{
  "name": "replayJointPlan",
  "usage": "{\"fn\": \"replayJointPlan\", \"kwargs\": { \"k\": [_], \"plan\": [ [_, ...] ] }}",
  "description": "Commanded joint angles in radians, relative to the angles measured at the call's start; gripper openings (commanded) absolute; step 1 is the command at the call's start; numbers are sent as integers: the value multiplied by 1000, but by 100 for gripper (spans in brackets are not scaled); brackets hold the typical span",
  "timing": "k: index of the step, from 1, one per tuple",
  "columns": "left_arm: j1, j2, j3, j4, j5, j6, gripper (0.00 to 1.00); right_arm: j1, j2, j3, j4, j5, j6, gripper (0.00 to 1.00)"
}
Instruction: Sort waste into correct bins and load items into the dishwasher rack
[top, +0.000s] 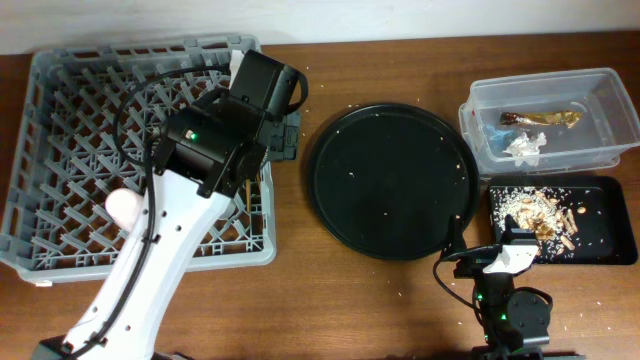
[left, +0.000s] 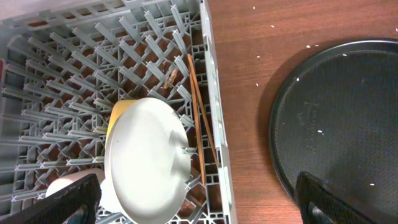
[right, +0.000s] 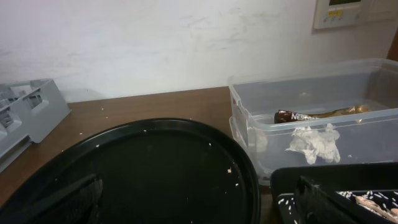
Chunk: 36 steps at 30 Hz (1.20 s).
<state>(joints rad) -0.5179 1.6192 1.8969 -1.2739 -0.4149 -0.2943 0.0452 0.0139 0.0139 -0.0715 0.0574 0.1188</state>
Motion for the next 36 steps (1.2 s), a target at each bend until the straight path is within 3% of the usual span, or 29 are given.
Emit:
{"fn": "replayJointPlan", "kwargs": {
  "k": [1,6,11,13,16,18,22,26,31,36],
  "plan": [
    [-1,-9,10,1,4,12,99,-6,-8,-8,-6,-9,-7,98],
    [-1,-8,10,1,4,12,99,-6,-8,-8,-6,-9,-7,98],
    [9,-33,8,-140,-165,12,99,-6,-8,-8,-6,-9,-7,99],
    [47,-77,-36,-51,-201,11,99,-6,-8,-8,-6,-9,-7,99],
    [169,-220,-259,259,3,12,99,-6,-8,-8,-6,-9,-7,98],
    [294,-416,-555,508,180,13,99,-6,-8,-8,-6,-9,-7,99],
    [434,-691,-952,816,322,117,99,-6,-8,-8,-6,-9,-7,99],
    [465,-1082,-1411,1156,367,260,99,-6,-8,-8,-6,-9,-7,98],
    [480,-1436,-1709,1237,362,263,99,-6,-8,-8,-6,-9,-7,99],
    [497,-1614,-1857,1249,356,268,99,-6,-8,-8,-6,-9,-7,98]
  ]
}}
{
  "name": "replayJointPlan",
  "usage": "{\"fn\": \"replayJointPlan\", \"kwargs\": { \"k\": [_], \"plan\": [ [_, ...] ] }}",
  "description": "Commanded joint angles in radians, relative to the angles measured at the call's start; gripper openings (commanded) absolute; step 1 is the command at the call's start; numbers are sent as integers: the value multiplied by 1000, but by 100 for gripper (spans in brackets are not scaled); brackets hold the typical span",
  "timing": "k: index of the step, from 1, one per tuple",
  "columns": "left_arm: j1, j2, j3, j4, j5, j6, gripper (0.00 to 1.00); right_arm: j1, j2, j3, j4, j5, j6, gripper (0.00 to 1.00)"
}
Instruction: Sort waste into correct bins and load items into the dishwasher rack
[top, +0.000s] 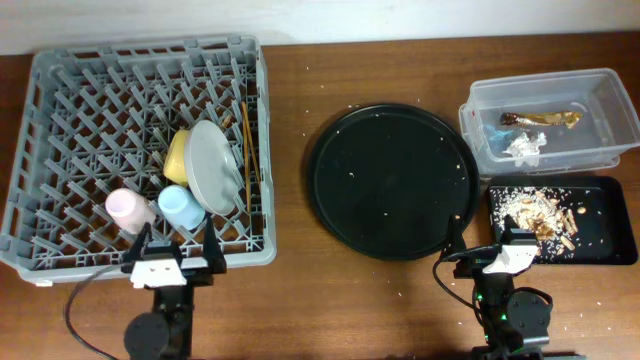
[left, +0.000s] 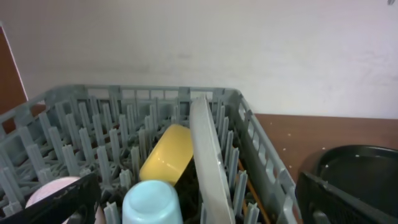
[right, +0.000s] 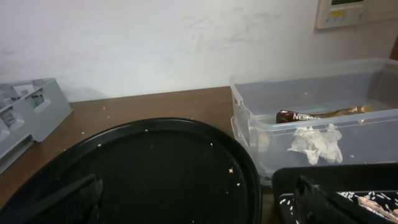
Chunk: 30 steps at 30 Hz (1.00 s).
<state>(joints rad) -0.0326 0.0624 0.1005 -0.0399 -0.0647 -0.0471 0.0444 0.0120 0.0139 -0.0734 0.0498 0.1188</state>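
Note:
The grey dishwasher rack (top: 140, 47) on the left holds a white plate (top: 215, 168) on edge, a yellow bowl (top: 177, 155), a blue cup (top: 180, 207), a pink cup (top: 125, 208) and brown chopsticks (top: 246, 140). My left gripper (top: 178, 252) sits low at the rack's front edge, open and holding nothing. Its wrist view looks into the rack at the plate (left: 208, 162) and the blue cup (left: 152, 202). My right gripper (top: 495, 250) rests at the front right, open and holding nothing, facing the black round tray (right: 155, 168).
The black round tray (top: 390, 180) carries only crumbs. At the right, a clear bin (top: 600, 80) holds a wrapper and a crumpled tissue. In front of it, a black rectangular tray (top: 605, 225) holds food scraps. Crumbs dot the wooden table.
My left arm was stretched over the rack, above the plate and chopsticks. Now it is drawn back to the table's front edge, still open. The rack's contents and my right arm are unchanged.

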Motion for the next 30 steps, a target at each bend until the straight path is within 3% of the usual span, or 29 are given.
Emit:
{"fn": "replayJointPlan", "kwargs": {
  "k": [1,30],
  "plan": [
    [13,-58,-79,21,-10,22,99,-6,-6,-8,-4,-2,-7,98],
    [11,-57,-92,-32,-33,22,99,-6,-6,-8,-4,-2,-7,99]
  ]
}}
